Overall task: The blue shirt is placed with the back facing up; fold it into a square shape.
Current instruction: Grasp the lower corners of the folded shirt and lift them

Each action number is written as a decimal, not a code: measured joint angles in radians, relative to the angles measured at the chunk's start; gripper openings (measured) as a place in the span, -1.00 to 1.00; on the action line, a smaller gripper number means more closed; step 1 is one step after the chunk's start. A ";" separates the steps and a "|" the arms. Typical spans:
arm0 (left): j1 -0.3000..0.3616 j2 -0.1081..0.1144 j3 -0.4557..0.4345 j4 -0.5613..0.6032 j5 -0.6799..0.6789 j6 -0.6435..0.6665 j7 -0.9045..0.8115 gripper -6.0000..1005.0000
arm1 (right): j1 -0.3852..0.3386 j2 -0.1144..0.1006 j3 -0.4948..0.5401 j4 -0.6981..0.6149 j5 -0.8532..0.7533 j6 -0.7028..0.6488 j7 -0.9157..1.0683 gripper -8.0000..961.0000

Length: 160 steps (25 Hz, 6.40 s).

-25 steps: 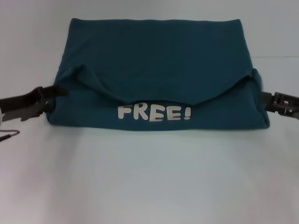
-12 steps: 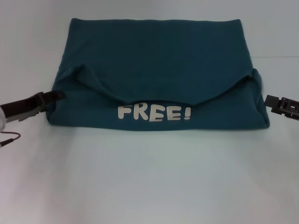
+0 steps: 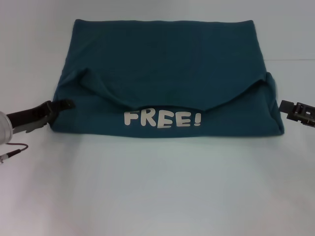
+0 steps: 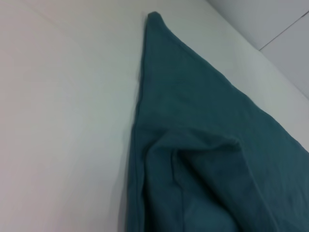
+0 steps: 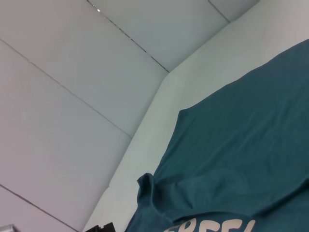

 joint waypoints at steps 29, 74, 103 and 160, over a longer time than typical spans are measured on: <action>0.010 -0.008 0.044 -0.004 0.001 0.003 -0.097 0.71 | -0.008 -0.008 0.008 0.024 0.000 0.003 0.001 0.96; -0.009 0.006 0.090 0.047 0.003 0.036 -0.094 -0.81 | 0.010 -0.042 0.008 0.013 -0.080 0.027 0.096 0.96; -0.023 0.001 0.091 0.054 0.028 0.047 -0.066 -0.86 | 0.299 -0.053 -0.083 -0.026 -0.629 0.276 0.407 0.96; -0.028 0.001 0.149 0.051 0.035 0.061 -0.069 -0.86 | 0.336 -0.010 -0.177 0.025 -0.631 0.398 0.441 -0.88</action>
